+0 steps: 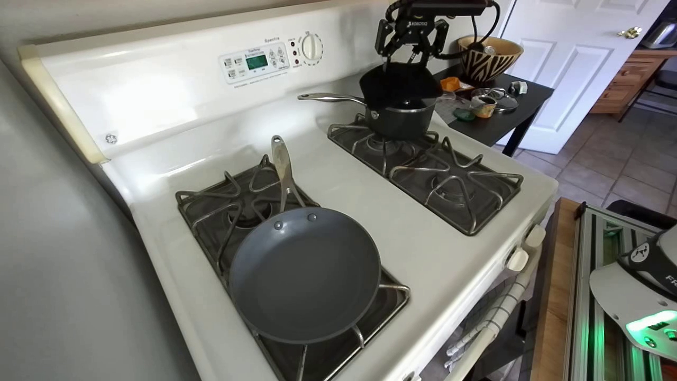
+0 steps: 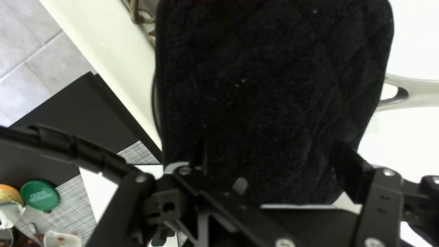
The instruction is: Use the black potholder to remove the glass lid from the pot and then put the lid on the bottom right stove plate
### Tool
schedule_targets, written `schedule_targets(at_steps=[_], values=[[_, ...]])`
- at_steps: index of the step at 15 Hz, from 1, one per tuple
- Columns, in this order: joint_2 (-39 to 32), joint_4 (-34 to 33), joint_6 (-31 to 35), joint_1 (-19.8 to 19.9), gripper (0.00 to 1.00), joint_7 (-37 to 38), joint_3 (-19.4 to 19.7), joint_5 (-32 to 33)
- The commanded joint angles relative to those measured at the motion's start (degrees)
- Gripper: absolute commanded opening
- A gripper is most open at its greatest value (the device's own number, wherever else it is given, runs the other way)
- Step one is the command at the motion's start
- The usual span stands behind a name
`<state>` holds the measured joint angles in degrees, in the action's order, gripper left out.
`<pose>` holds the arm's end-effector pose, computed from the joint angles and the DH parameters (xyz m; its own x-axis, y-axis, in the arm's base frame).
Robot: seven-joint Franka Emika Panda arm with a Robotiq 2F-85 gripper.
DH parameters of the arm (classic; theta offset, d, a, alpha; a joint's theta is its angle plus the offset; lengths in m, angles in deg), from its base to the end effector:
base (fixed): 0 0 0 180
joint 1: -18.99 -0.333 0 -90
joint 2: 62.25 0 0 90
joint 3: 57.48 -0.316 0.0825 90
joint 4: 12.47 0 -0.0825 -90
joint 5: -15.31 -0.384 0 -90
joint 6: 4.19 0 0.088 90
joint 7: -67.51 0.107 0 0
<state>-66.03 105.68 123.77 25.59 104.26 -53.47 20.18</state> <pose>0.5613 -0.1073 0.4128 0.7068 -0.6956 0.1285 -0.7014 -0.7127 -0.0003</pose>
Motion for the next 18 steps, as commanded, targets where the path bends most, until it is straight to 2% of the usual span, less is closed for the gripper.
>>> schedule_targets(at_steps=[1, 6, 8, 9, 10, 12, 13, 14, 15, 16, 18], values=[[-1.1, -1.2, -2.5, -1.1, 0.58, 1.3, 0.8, 0.7], [-2.5, -1.6, -3.8, -1.2, 0.15, 2.0, 0.9, 1.0], [-2.9, -1.9, -4.2, -1.3, 0.04, 2.2, 1.0, 1.1], [-3.1, -2.2, -4.4, -1.3, 0.10, 2.4, 1.0, 1.1], [-3.3, -2.4, -4.6, -1.4, 0.08, 2.5, 1.0, 1.1], [-3.8, -2.7, -4.8, -1.5, 0.38, 2.8, 1.1, 1.2], [-3.9, -2.8, -4.9, -1.5, 0.43, 2.9, 1.1, 1.2], [-4.2, -2.9, -5.1, -1.6, 0.43, 3.0, 1.1, 1.3], [-4.5, -3.0, -5.3, -1.6, 0.38, 3.1, 1.1, 1.3], [-4.9, -3.1, -5.4, -1.7, 0.24, 3.2, 1.2, 1.5], [-5.6, -3.5, -5.5, -1.9, 0.07, 3.3, 1.2, 1.6]])
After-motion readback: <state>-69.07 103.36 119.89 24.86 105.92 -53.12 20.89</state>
